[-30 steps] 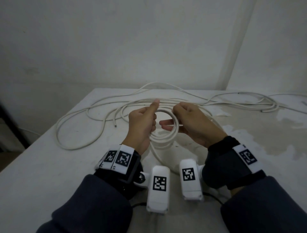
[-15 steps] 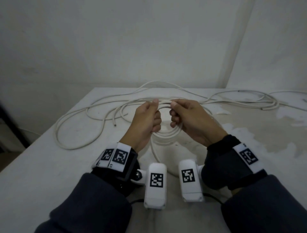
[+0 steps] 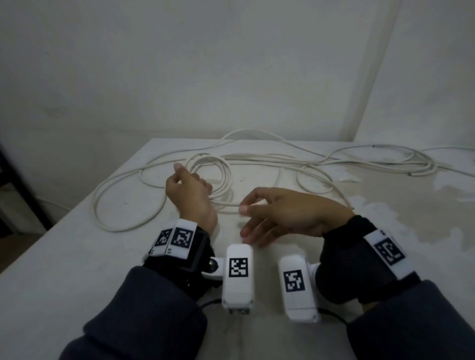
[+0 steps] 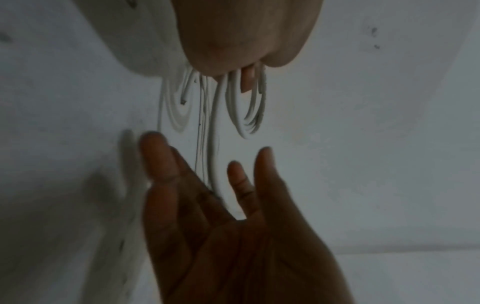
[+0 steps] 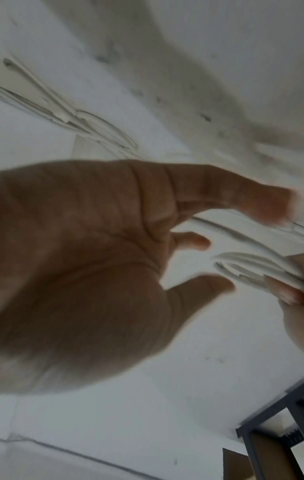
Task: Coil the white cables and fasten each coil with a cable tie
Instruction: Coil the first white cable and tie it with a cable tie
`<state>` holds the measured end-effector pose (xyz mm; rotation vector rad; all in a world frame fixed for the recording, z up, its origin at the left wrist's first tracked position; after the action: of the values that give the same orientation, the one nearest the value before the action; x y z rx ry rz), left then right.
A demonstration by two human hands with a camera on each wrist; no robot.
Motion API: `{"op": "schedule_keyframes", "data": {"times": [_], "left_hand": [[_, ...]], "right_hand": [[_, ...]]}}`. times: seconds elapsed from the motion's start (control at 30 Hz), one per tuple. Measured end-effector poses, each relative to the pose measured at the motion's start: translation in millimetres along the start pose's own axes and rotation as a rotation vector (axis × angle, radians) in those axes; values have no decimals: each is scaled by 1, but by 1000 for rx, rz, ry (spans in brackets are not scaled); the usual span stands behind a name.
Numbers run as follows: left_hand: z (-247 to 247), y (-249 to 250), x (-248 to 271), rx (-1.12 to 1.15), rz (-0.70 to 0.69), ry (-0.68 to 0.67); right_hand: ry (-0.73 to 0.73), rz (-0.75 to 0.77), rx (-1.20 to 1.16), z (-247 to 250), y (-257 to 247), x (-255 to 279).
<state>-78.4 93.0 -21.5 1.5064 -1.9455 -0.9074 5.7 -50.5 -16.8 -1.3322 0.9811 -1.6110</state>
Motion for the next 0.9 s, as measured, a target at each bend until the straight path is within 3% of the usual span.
{"op": "schedule_keyframes", "data": {"times": [0.17, 0.27, 0.43, 0.73, 0.9], "left_hand": [[-17, -18, 9, 105, 106, -138], [-27, -27, 13, 162, 180, -190], [-29, -38, 6, 300, 344, -210], [-28, -36, 10, 239, 322, -187], [-41, -46, 18, 112, 365, -330]], "right_hand": [[449, 219, -185, 50, -6, 0], [564, 340, -285, 65, -10, 7], [532, 374, -175, 68, -15, 12], [504, 400, -269, 68, -16, 16], [603, 446, -187, 76, -18, 22]]}}
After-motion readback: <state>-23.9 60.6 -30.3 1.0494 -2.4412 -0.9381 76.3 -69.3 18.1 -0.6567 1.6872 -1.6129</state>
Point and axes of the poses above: each hand's wrist, its own x-axis away from the middle knuckle, its own z-axis out of the back of the hand, y = z × x, the point moved 9 cm from there along -x, towards the middle knuckle, and after that the axes turned 8 degrees about -y, right-handed, at the moved point
